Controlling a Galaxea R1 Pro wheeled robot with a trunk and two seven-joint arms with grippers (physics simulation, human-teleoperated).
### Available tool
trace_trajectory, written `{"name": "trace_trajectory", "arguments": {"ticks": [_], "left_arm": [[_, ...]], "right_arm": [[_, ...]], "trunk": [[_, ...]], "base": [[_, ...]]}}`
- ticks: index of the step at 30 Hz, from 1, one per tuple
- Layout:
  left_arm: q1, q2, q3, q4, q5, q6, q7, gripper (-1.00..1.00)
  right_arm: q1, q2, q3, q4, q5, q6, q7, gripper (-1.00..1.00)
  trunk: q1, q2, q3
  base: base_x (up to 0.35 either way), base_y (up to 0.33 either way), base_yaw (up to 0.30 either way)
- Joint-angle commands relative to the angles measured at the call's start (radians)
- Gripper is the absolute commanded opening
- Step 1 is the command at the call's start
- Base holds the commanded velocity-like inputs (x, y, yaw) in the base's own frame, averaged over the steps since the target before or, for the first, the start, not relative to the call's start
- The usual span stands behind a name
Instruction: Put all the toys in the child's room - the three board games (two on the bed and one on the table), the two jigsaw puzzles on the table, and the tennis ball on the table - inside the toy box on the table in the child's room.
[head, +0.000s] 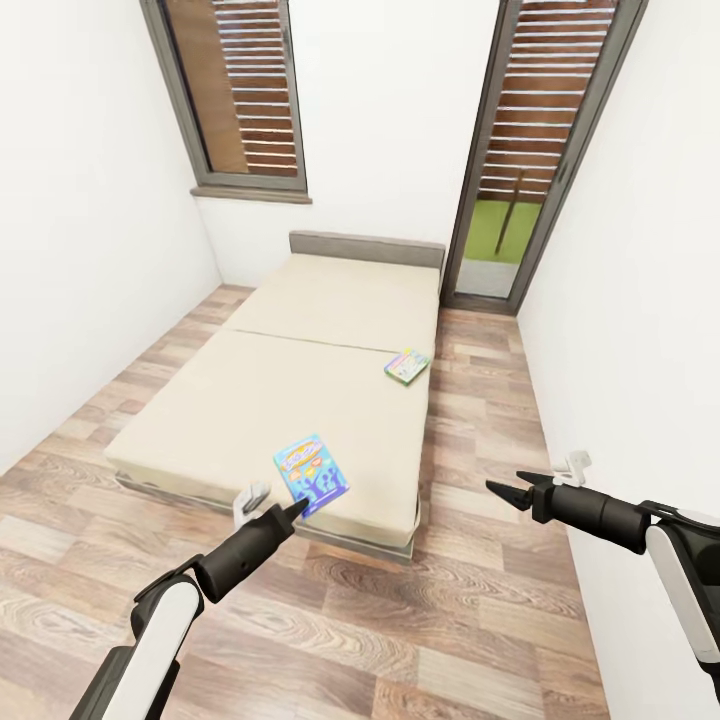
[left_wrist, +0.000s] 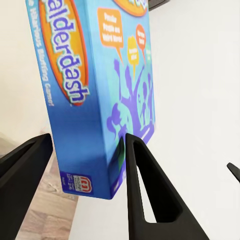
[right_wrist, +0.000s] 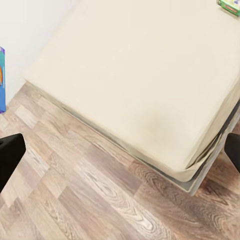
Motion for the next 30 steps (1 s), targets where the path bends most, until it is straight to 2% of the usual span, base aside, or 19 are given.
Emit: {"name": "trace_trajectory", "arguments": {"ticks": [1,30], "left_arm": [[-0.001,0.0,0.0,0.0,0.002,0.003,0.0,-1.0],[-0.001,0.0,0.0,0.0,-0.001,0.003,0.0,-1.0]], "right_arm": [[-0.001,0.0,-0.001,0.0,-0.002,0.006,0.002,1.0],[-0.001,0.0,-0.001,0.0,-0.002,0.006,0.002,1.0]], "trunk": [[0.001,-0.002,0.0],[0.001,-0.002,0.048]], "base": [[0.0,0.0,0.0],[0.0,0.0,0.0]]}}
